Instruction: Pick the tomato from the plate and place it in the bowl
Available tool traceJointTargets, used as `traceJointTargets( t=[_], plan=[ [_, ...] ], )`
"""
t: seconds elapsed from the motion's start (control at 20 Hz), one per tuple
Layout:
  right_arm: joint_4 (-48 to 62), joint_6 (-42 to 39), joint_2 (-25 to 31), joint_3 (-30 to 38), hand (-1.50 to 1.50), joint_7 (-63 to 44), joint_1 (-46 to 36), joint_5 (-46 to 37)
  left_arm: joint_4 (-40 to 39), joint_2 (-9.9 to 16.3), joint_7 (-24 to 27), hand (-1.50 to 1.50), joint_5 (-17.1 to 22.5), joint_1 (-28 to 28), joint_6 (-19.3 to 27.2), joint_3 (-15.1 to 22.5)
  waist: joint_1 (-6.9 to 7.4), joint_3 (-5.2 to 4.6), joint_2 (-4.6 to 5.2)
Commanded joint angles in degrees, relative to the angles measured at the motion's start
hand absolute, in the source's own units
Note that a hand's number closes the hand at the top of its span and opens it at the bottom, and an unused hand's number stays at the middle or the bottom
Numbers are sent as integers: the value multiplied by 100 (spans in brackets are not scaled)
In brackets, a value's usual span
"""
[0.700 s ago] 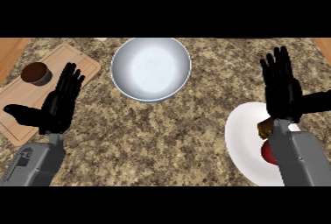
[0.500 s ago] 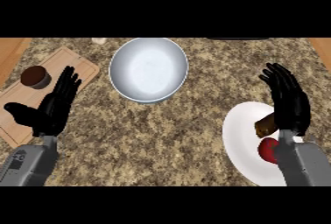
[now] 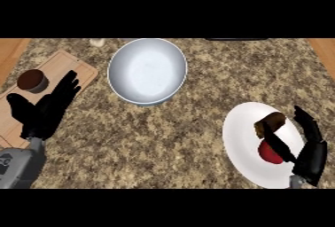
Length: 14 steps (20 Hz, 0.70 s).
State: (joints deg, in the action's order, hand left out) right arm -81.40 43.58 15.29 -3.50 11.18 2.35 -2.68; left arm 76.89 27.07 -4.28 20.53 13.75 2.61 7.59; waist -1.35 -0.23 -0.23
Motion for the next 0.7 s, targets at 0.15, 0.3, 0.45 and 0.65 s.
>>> traceJointTargets(
  t=[0.15,0.3,0.45,0.65],
  plan=[
    [-1337,1389,-45,-1074,-150,-1187,1023,-2173,354,250,-567,0,136,-8,-265,-72,105,0,0],
    [-1542,1199,214,-966,-150,-2195,1486,-2934,258,195,-460,0,127,5,-225,-105,36,-34,6],
    [-1527,467,428,-752,-150,-3253,1366,-3383,448,226,-597,0,65,-16,-209,-2,165,-55,36],
    [-1984,-811,832,-703,-150,-4630,1223,-3715,541,198,-484,0,32,-66,-283,53,254,-58,41]
  ],
)
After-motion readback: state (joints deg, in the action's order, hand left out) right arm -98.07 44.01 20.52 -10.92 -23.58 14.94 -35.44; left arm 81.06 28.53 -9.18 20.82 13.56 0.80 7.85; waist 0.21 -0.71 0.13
